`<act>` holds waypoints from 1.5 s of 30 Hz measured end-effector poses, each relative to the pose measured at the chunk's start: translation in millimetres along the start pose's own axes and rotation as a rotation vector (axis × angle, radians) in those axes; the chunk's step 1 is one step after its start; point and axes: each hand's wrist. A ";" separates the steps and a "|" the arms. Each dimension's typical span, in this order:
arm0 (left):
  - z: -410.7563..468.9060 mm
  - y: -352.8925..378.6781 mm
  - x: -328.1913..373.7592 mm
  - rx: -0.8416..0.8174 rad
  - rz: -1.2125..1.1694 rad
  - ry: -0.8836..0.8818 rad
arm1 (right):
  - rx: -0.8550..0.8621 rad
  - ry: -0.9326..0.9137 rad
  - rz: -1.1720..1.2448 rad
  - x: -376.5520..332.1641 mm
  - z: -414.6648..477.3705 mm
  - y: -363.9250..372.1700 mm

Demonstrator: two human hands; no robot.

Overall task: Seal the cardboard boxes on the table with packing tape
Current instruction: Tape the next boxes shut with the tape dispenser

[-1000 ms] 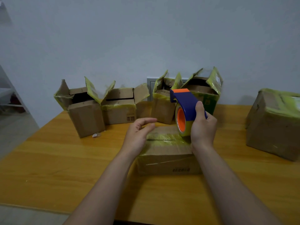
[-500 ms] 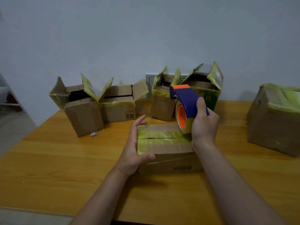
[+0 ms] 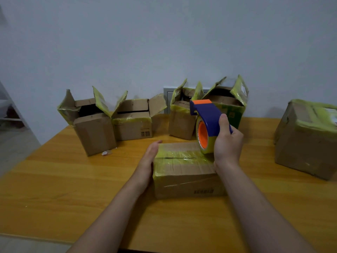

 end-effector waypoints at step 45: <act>-49.0 51.2 12.8 -0.032 0.931 0.385 | 0.113 -0.222 0.085 -48.2 3.0 -86.5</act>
Point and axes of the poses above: each hand's wrist, its own z-axis towards the middle knuckle, its own y-axis out of the palm, x = y × z, and after that the axes turned 10 degrees about z, right-handed
